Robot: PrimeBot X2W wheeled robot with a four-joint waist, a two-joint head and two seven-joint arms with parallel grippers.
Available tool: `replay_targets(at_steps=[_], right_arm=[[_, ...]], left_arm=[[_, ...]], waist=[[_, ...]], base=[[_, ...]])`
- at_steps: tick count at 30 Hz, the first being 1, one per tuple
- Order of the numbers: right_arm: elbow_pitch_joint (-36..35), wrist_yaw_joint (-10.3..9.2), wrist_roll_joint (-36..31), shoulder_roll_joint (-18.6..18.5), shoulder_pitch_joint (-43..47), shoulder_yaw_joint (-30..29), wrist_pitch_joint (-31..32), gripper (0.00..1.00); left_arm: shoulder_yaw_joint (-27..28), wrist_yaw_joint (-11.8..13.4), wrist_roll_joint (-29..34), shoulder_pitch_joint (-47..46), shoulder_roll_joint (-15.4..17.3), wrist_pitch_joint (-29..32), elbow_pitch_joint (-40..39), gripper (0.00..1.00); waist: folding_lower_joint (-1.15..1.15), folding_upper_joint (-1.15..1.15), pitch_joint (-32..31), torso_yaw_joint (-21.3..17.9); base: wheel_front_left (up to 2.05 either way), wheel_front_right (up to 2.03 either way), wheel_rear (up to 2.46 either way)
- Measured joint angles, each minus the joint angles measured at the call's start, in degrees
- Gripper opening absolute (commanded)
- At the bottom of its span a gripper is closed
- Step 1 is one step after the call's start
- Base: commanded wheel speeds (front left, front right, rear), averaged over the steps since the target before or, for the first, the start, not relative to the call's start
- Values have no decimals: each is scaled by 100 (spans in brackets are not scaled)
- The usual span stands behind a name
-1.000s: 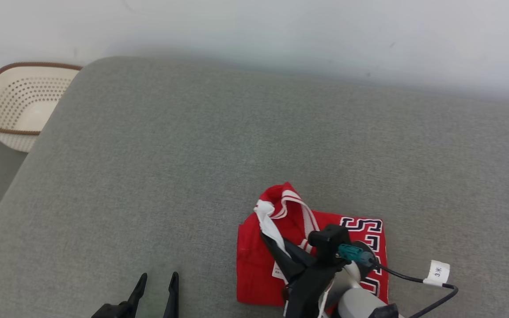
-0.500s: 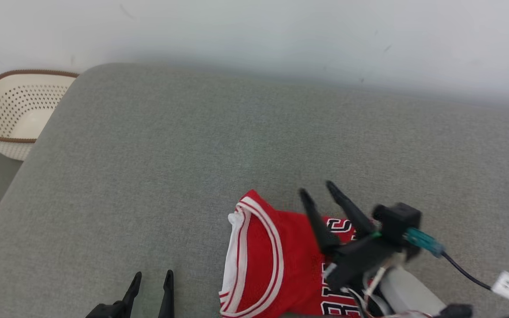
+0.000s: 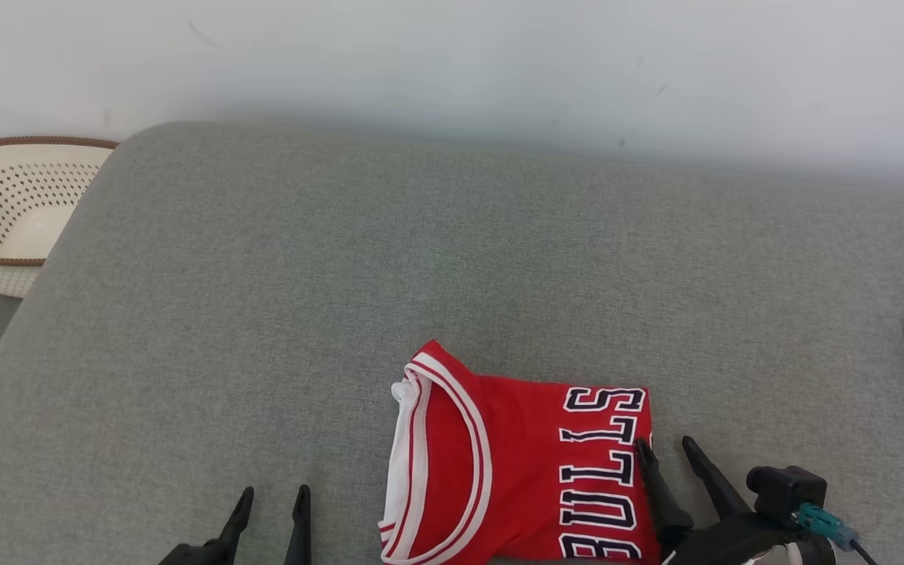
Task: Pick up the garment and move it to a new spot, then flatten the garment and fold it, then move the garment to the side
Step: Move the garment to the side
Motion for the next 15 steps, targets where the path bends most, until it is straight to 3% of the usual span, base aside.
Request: replay_targets(at_steps=[9, 10, 11, 12, 15], right_arm=[[844, 0, 51, 169, -402, 188, 125, 100], [900, 0, 55, 177, -459, 242, 125, 49], [946, 0, 77, 189, -517, 296, 125, 19], [990, 0, 138, 199, -556, 356, 129, 0], [1070, -2, 167, 138, -731, 544, 169, 0]], left_arm=[[-80, -5, 177, -136, -2, 0, -70, 100], [-91, -5, 177, -153, -1, 0, -85, 100], [-100, -4, 180, -174, 1, 0, -107, 100], [-122, -2, 254, -203, 1, 0, -125, 100], [-163, 3, 559, -221, -3, 0, -221, 100]], waist=[[0, 0, 164, 186], [0, 0, 183, 217], [0, 0, 200, 247], [0, 0, 218, 274], [0, 0, 261, 301]], base=[[0, 0, 0], [0, 0, 0], [0, 0, 0], [0, 0, 0], [0, 0, 0]])
